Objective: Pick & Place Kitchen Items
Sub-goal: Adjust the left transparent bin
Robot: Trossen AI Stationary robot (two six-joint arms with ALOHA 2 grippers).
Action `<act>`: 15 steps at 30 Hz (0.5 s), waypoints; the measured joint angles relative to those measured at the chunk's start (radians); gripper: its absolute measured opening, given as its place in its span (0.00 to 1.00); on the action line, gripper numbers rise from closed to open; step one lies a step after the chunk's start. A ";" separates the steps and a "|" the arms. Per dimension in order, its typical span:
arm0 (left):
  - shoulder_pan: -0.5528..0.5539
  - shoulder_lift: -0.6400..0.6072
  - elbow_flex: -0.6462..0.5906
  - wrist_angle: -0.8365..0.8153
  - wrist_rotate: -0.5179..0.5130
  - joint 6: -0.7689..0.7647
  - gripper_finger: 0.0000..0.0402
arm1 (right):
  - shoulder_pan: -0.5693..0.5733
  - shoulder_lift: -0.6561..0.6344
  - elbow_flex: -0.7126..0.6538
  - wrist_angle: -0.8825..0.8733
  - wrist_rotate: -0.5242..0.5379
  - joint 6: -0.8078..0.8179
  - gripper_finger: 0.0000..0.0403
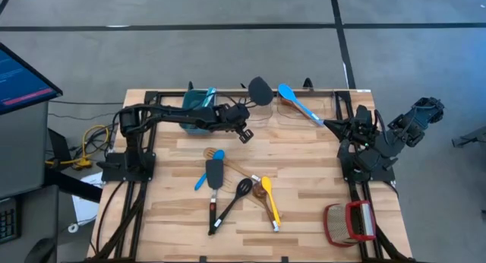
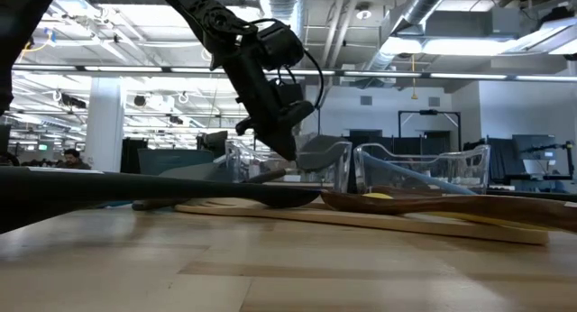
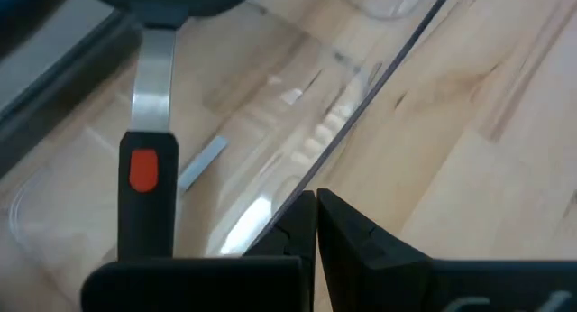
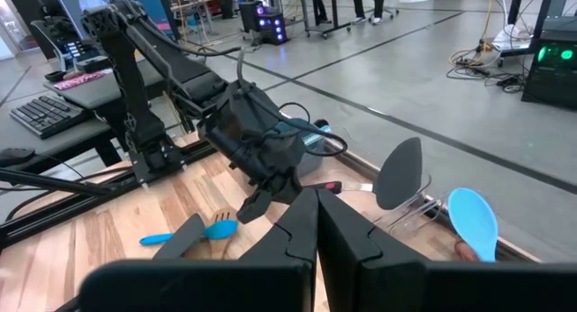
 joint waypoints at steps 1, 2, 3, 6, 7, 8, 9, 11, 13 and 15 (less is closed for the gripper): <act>0.000 0.000 0.000 0.008 0.000 0.006 0.00 | 0.000 0.000 0.000 0.000 0.000 0.000 0.00; 0.000 0.000 0.000 0.011 0.000 0.020 0.00 | 0.000 0.000 0.000 0.000 0.001 0.000 0.00; 0.000 0.000 0.000 0.011 -0.003 0.028 0.00 | 0.000 0.000 0.000 0.000 0.001 0.000 0.00; 0.001 0.000 0.000 0.010 -0.025 0.047 0.00 | 0.000 0.000 0.000 0.000 0.001 0.000 0.00; 0.001 0.000 0.000 0.010 -0.027 0.047 0.00 | 0.000 0.000 0.000 0.000 0.001 0.000 0.00; 0.003 0.000 0.000 0.011 -0.027 0.047 0.00 | 0.000 0.000 0.000 0.000 0.001 0.000 0.00; 0.003 0.000 0.000 0.011 -0.026 0.047 0.00 | 0.000 0.000 0.000 0.000 0.001 0.000 0.00; -0.001 0.000 0.000 0.015 -0.011 0.047 0.00 | 0.000 0.000 0.000 0.000 0.001 -0.001 0.00; -0.008 0.000 0.000 0.021 0.014 0.047 0.00 | 0.000 0.000 0.000 0.000 0.001 -0.001 0.00; -0.020 0.000 0.000 0.024 0.023 0.047 0.00 | 0.000 0.000 0.000 0.000 0.001 -0.002 0.00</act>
